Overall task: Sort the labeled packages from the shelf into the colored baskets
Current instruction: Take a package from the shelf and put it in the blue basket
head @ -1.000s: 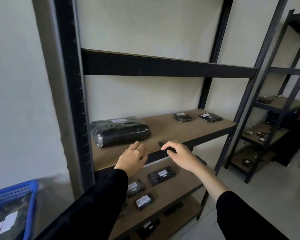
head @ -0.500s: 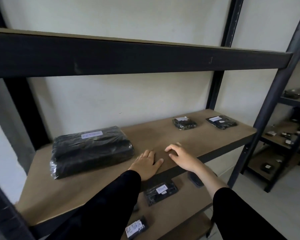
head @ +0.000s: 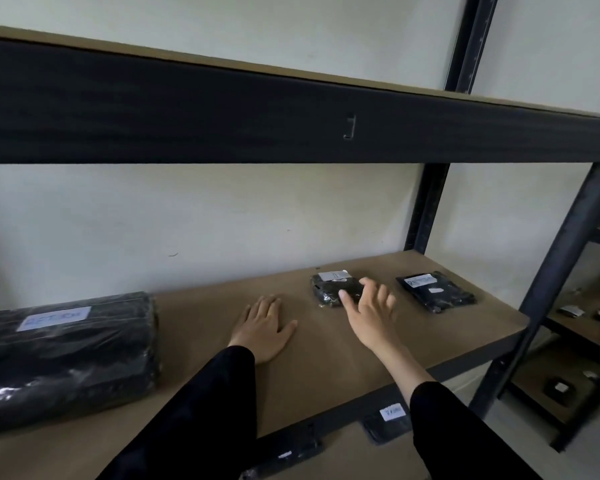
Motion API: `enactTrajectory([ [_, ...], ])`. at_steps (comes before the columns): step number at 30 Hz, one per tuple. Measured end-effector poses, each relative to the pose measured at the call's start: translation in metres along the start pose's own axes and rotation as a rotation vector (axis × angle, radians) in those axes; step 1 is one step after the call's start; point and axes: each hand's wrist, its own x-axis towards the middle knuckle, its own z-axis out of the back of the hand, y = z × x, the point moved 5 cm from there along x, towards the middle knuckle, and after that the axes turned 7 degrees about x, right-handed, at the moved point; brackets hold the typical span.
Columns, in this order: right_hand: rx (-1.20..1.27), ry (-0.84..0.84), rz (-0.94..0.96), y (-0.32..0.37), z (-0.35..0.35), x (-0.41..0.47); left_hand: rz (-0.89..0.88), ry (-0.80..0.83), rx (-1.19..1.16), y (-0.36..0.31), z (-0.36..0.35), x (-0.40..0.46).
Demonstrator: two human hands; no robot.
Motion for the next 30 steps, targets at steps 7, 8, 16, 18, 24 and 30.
enactTrajectory([
  [7, -0.124, 0.117, -0.200, -0.024, -0.015, 0.045, 0.012, -0.063, -0.004, 0.005, -0.003, 0.009],
  [8, -0.132, 0.129, -0.183, -0.025, -0.017, 0.048, 0.014, -0.071, -0.005, 0.005, -0.003, 0.009],
  [16, 0.476, 0.095, -0.090, -0.027, -0.015, 0.051, 0.012, -0.135, -0.052, 0.006, 0.002, 0.009],
  [18, 0.659, 0.140, -0.095, -0.026, -0.012, 0.045, 0.011, -0.145, -0.058, 0.006, 0.002, 0.008],
  [24, 0.719, 0.127, -0.075, -0.018, 0.002, 0.024, -0.009, -0.135, -0.089, 0.005, 0.002, 0.007],
  [30, 0.797, 0.182, -0.092, 0.013, 0.005, -0.029, -0.058, -0.108, -0.086, 0.004, 0.002, -0.029],
])
